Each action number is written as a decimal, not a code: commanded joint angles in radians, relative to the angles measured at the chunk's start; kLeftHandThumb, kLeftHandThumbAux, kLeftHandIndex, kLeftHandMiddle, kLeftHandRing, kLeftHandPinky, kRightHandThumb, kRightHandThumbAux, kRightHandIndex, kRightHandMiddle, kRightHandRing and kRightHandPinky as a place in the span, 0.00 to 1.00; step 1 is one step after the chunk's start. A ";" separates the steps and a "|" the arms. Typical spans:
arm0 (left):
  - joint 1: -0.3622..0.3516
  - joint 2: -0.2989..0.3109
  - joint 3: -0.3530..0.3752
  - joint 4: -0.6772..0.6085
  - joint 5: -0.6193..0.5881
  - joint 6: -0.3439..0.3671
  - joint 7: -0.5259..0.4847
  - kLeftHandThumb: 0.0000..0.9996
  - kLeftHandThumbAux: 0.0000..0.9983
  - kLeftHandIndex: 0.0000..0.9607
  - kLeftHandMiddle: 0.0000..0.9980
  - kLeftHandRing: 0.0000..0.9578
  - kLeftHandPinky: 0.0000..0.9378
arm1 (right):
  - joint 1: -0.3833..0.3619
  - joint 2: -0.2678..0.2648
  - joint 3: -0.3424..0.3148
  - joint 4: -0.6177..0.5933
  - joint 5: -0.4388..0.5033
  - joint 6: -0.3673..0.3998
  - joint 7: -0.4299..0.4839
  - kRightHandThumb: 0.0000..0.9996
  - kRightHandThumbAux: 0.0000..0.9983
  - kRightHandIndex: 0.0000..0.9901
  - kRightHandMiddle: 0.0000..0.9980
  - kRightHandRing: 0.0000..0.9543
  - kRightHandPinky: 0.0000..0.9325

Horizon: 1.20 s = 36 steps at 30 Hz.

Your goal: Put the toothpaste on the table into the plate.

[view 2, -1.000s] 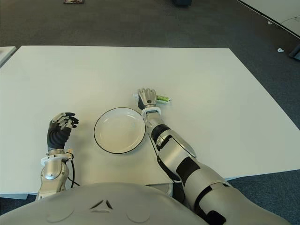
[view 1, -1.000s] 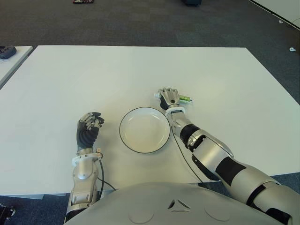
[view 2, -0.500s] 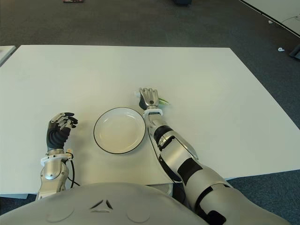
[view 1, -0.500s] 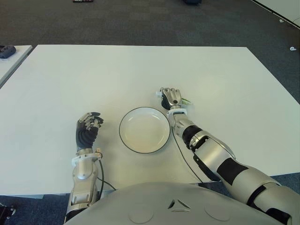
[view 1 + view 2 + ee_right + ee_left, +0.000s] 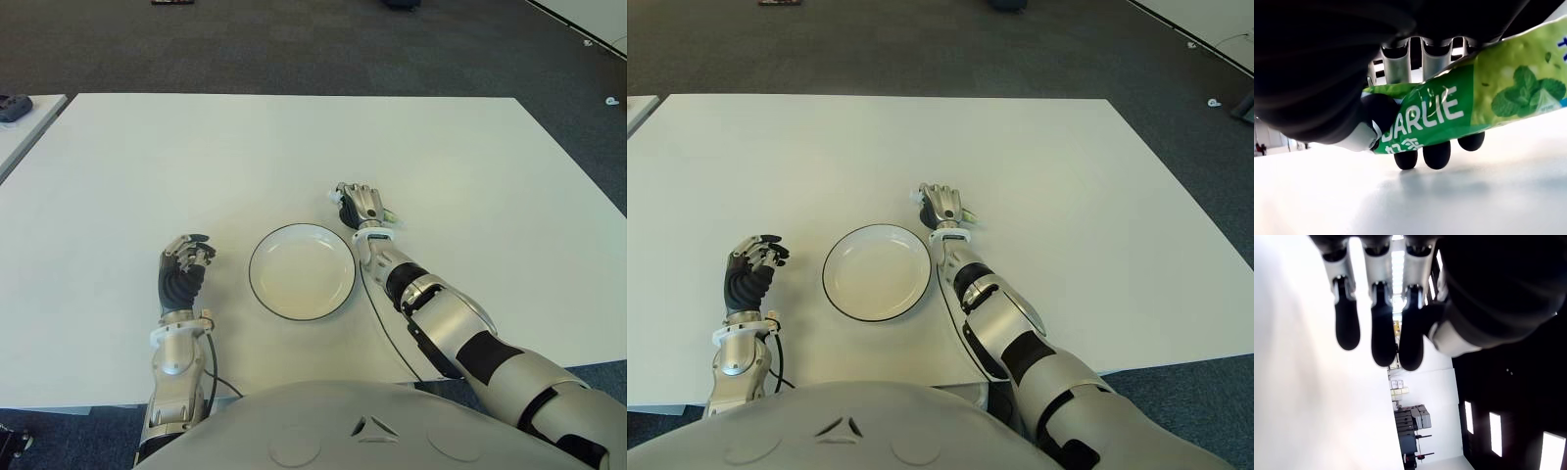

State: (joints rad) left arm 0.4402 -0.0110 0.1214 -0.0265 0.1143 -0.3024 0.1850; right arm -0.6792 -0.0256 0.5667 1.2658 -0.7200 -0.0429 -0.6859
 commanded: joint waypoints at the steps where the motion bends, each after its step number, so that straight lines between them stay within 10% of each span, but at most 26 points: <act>1: -0.013 -0.003 0.008 0.017 -0.010 0.002 0.003 0.70 0.72 0.45 0.55 0.55 0.53 | -0.008 -0.010 -0.028 -0.029 0.026 -0.025 -0.020 0.84 0.68 0.42 0.55 0.73 0.77; 22: -0.008 -0.011 0.019 0.008 -0.013 0.012 0.006 0.70 0.72 0.45 0.55 0.55 0.53 | 0.055 -0.063 -0.108 -0.311 0.066 -0.111 -0.064 0.84 0.68 0.42 0.58 0.82 0.87; 36: -0.025 0.001 0.015 0.027 -0.006 -0.001 0.000 0.70 0.72 0.45 0.55 0.55 0.53 | 0.306 -0.120 -0.146 -0.911 0.099 -0.135 0.144 0.84 0.68 0.42 0.56 0.87 0.89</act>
State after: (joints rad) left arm 0.4315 -0.0147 0.1398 -0.0255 0.1003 -0.3026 0.1850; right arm -0.4371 -0.1321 0.4371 0.4910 -0.6468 -0.1620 -0.6048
